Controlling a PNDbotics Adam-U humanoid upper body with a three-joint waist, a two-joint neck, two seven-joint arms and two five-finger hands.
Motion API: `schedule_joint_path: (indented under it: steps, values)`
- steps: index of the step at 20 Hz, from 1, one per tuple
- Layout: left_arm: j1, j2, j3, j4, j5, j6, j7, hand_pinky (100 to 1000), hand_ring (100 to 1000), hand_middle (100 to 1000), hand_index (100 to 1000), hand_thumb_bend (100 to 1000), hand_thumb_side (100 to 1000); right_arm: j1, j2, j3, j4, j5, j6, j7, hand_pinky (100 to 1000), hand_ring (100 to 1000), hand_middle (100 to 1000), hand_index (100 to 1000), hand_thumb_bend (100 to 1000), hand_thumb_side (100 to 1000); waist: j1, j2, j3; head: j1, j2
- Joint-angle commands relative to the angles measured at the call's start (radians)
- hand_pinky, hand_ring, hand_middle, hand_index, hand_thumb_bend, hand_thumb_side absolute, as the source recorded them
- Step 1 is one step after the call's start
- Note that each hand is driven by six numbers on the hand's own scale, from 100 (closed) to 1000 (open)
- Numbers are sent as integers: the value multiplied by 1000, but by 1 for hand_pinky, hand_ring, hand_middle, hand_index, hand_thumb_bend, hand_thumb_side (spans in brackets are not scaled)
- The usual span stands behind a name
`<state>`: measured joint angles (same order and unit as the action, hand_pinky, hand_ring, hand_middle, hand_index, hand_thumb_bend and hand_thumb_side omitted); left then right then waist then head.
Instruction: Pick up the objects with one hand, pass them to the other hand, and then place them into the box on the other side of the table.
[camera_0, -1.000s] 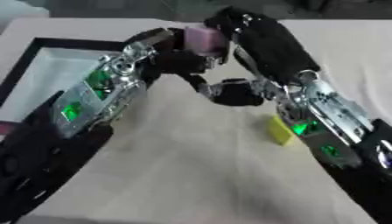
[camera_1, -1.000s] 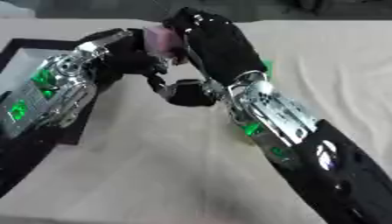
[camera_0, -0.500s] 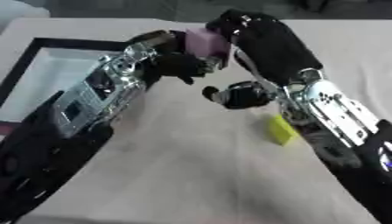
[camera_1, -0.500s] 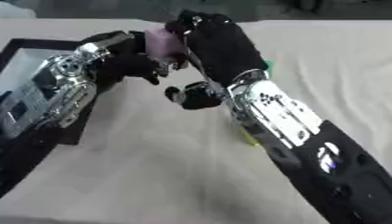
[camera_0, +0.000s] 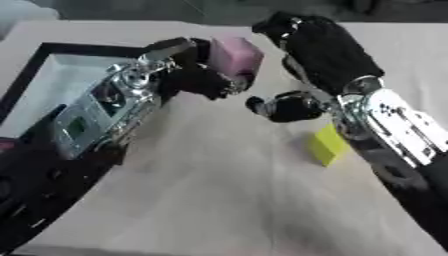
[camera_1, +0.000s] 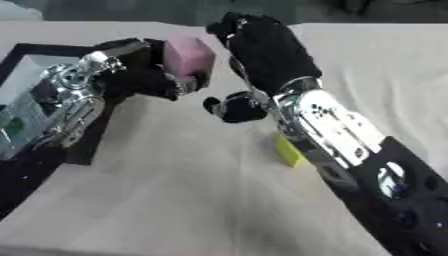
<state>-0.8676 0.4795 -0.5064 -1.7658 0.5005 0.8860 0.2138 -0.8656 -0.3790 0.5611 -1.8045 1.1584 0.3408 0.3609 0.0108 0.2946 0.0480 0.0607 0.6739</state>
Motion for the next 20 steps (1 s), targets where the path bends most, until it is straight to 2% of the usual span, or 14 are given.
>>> schedule_joint_path:
  steps: [1, 5, 9, 14, 20]
  values:
    - [-7, 32, 8, -5, -11, 21, 7, 651, 620, 494, 590, 100, 151, -17, -30, -17, -26, 1, 8, 0, 781, 767, 781, 885, 631, 360, 7, -51, -1, 6, -11]
    - [5, 46, 11, -7, -21, 21, -6, 652, 621, 494, 590, 100, 151, -16, -53, -21, -33, -4, 15, 7, 778, 764, 781, 888, 627, 379, 7, -52, -3, 7, -13]
    - [31, 68, 39, -19, -29, 21, -3, 653, 622, 494, 590, 100, 156, -16, -91, -23, -38, -27, 17, 26, 778, 764, 779, 892, 618, 407, 6, -53, -4, 7, -12]
    - [92, 141, 101, -51, -42, 21, 31, 655, 623, 493, 589, 100, 137, -10, -152, -44, -48, -58, 34, 28, 777, 760, 772, 890, 597, 429, 8, -54, -5, 3, -12]
    - [186, 242, 186, -85, -51, 5, 86, 663, 625, 496, 592, 100, 123, 6, -203, -86, -62, -90, 68, -8, 780, 749, 751, 857, 599, 383, 10, -53, -3, 3, -15]
